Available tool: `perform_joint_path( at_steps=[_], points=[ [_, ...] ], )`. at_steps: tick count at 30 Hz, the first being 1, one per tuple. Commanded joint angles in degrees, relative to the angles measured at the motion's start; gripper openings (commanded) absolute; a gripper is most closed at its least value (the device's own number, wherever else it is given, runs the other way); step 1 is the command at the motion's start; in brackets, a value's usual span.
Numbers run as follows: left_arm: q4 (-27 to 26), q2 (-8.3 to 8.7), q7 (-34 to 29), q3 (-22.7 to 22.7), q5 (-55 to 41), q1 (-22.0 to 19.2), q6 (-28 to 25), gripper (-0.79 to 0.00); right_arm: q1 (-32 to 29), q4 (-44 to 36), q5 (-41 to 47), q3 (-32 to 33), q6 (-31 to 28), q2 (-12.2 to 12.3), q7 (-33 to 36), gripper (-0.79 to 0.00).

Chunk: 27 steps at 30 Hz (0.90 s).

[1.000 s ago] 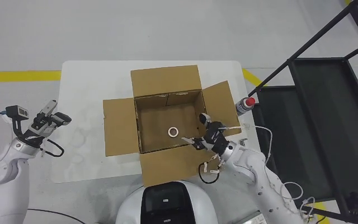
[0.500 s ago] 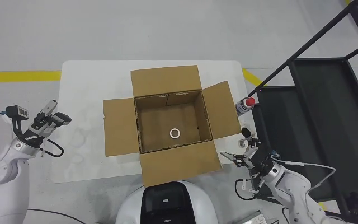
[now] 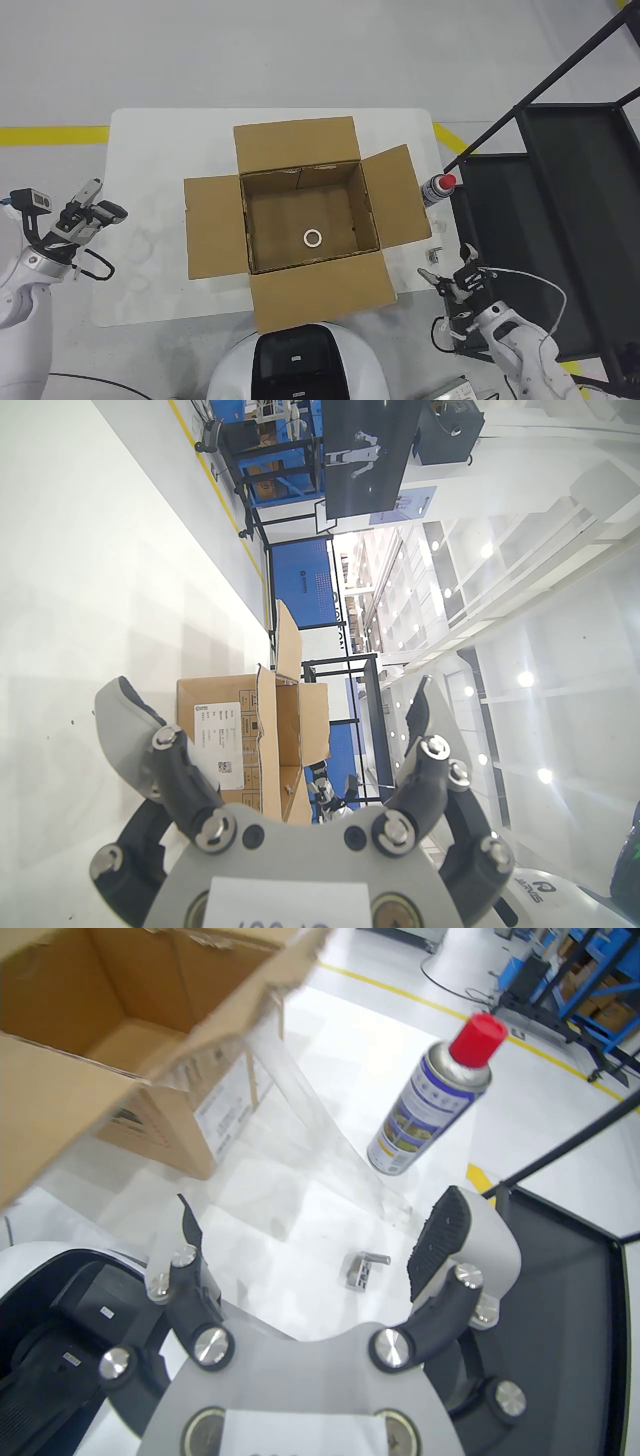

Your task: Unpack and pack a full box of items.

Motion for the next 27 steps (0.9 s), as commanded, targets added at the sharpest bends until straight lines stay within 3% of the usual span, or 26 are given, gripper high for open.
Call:
perform_joint_path(
  at_steps=[1,10,17,23,27],
  points=[
    [0.0,0.0,0.0,0.0,0.0,0.0,0.0,0.0,2.1,2.9,-0.2,-1.3,2.5,-0.2,1.1,0.0],
    [0.0,0.0,0.0,0.0,0.0,0.0,0.0,0.0,8.8,13.9,-1.1,-5.4,7.0,-0.8,2.7,-0.012],
    [0.0,0.0,0.0,0.0,0.0,0.0,0.0,0.0,11.6,19.1,2.6,-6.5,7.0,-1.2,3.4,-0.157],
    [0.0,0.0,0.0,0.0,0.0,0.0,0.0,0.0,13.4,21.5,4.4,-7.3,7.5,-1.5,3.6,-0.397],
    [0.0,0.0,0.0,0.0,0.0,0.0,0.0,0.0,13.8,22.2,3.7,-8.1,8.2,-1.6,3.8,-0.416]
  ],
)
